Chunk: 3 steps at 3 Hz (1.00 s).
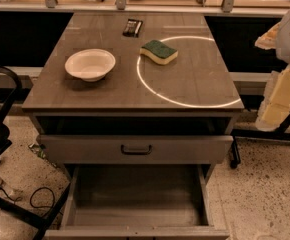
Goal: Pick sponge
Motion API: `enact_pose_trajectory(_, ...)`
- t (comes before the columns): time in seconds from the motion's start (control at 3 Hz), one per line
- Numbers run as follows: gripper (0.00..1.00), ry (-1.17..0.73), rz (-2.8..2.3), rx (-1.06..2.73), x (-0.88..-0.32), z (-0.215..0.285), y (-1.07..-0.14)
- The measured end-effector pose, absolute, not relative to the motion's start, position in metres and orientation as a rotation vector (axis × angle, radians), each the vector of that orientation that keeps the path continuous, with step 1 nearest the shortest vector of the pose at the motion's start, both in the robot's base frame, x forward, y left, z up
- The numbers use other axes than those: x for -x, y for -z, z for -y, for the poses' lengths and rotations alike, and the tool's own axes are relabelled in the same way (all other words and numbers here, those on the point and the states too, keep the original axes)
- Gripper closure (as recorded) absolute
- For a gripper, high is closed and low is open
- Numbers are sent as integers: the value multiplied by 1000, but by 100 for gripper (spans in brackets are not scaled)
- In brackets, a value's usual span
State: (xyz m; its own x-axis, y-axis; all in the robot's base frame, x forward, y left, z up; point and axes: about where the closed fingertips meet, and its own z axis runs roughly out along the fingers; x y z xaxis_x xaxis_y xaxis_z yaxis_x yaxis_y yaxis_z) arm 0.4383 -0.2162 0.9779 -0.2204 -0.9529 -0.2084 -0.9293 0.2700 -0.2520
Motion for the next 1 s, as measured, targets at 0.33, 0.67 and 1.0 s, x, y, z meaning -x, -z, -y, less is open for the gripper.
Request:
enact_pose_trajectory(0.33,0,101,-2219,1710,-441,215,-978)
enact_pose_trajectory(0.67,0,19,-2160,1608,-490,208,-954)
enact_pose_trajectory(1.0,0,-186,-2069,1351,-545,208,-911)
